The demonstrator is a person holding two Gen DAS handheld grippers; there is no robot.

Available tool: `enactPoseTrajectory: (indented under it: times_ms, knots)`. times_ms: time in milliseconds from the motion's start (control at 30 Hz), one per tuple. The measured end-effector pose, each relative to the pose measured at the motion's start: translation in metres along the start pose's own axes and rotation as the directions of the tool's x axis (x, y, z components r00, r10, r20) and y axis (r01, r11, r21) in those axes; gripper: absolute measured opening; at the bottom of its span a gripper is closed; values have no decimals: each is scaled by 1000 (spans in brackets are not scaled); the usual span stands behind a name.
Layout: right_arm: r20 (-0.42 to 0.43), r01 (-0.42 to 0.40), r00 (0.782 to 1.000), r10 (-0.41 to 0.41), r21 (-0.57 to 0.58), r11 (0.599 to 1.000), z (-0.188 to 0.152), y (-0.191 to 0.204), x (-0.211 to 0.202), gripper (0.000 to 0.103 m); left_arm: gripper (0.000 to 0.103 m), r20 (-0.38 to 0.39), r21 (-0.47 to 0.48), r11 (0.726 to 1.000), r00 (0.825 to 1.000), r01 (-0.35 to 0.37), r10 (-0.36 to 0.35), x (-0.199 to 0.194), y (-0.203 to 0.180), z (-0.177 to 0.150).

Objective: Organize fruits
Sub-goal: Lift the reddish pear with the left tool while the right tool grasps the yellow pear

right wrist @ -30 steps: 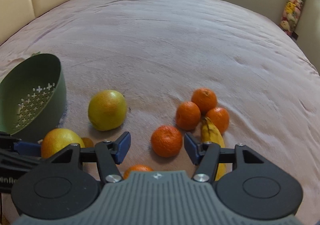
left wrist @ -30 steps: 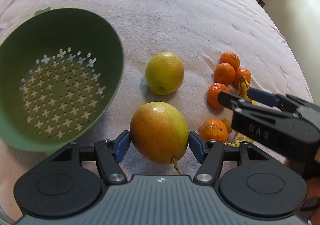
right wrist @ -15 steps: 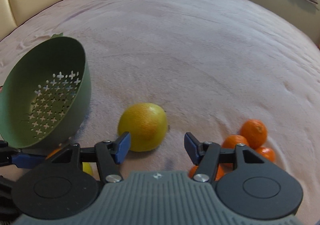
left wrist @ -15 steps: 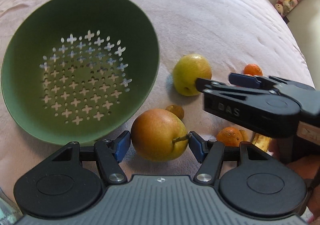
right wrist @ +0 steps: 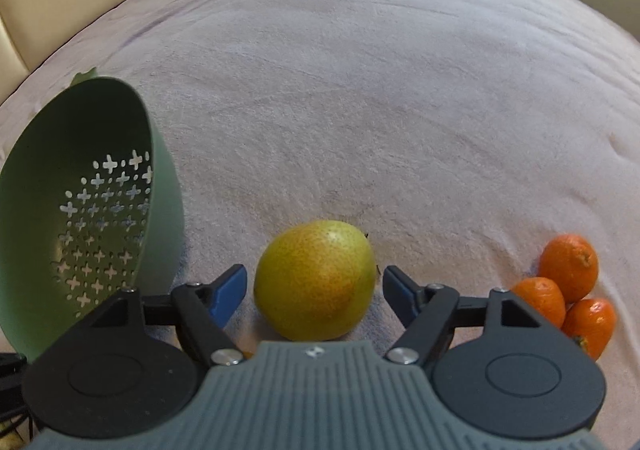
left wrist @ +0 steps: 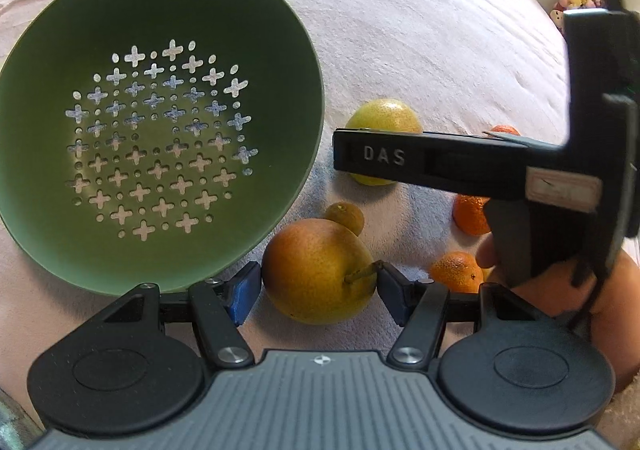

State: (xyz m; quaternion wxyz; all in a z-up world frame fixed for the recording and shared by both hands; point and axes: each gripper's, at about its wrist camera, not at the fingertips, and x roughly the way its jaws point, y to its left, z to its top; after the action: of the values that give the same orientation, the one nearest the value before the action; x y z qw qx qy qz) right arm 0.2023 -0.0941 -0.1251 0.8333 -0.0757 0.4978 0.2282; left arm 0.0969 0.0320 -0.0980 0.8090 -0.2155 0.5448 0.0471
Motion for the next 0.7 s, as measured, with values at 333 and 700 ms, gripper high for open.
enactPoseTrajectory:
  times_ms: [333,700]
  knots:
    - [1,15,1000,-15,22,1000,-1,3,-8,64,72,10,58,998,1000,-5,4,-3,-9,4]
    - [32,117,992,-118,45,992,-9,0,-54,64,72,13,77,994,997,81,-82,-26,-16,-1]
